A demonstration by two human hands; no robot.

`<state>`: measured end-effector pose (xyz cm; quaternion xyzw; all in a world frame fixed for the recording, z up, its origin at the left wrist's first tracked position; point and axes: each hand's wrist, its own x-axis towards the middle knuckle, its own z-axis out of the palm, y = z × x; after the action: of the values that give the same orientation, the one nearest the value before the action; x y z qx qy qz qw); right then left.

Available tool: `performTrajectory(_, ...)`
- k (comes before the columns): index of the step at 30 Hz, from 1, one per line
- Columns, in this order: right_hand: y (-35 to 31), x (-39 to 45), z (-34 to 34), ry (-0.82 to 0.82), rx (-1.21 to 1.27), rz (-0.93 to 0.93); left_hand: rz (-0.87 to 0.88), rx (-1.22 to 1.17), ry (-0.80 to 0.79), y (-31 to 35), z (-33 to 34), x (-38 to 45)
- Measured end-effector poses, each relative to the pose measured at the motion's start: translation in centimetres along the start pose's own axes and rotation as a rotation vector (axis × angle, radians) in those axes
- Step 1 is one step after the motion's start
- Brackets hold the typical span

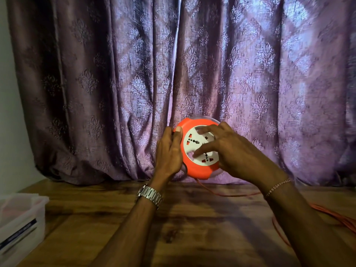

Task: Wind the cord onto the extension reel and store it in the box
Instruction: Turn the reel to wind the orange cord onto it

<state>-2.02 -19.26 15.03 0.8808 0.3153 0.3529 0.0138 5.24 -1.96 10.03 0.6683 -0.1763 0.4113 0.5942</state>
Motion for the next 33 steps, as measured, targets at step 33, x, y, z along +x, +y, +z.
performTrajectory(33, 0.3, 0.1, 0.7, 0.01, -0.038, 0.027, 0.026, 0.09, 0.014, 0.6, 0.3, -0.4)
